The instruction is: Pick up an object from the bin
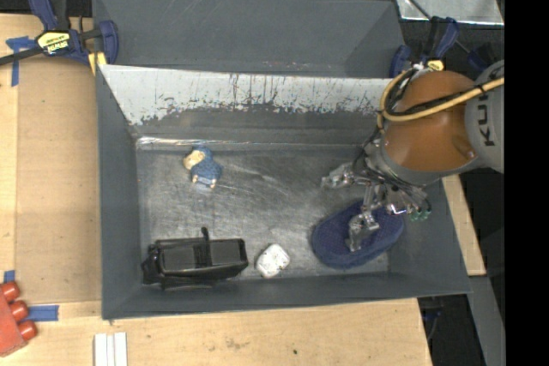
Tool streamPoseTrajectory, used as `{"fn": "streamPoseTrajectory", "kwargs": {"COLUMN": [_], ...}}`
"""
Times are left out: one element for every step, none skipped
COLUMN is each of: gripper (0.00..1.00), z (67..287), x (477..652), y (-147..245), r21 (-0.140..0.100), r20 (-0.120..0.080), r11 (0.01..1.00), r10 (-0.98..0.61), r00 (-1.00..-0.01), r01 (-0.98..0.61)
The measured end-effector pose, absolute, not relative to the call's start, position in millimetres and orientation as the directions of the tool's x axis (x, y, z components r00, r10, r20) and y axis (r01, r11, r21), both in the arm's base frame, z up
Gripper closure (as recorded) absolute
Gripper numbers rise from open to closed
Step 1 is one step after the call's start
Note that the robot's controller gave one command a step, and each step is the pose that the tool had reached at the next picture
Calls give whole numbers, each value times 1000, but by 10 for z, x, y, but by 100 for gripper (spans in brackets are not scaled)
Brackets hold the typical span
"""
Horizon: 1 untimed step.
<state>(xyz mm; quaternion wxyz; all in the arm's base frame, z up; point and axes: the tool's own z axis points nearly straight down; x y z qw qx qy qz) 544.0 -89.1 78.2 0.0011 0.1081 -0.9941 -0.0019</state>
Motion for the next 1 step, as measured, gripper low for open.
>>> {"fn": "streamPoseTrajectory", "kwargs": {"gripper": [0], "z": [797], "x": [5441], "y": [-883], "r21": [3], "r20": [1], "r11": [977], "r10": [-215], "r00": [-977], "r01": [-215]}}
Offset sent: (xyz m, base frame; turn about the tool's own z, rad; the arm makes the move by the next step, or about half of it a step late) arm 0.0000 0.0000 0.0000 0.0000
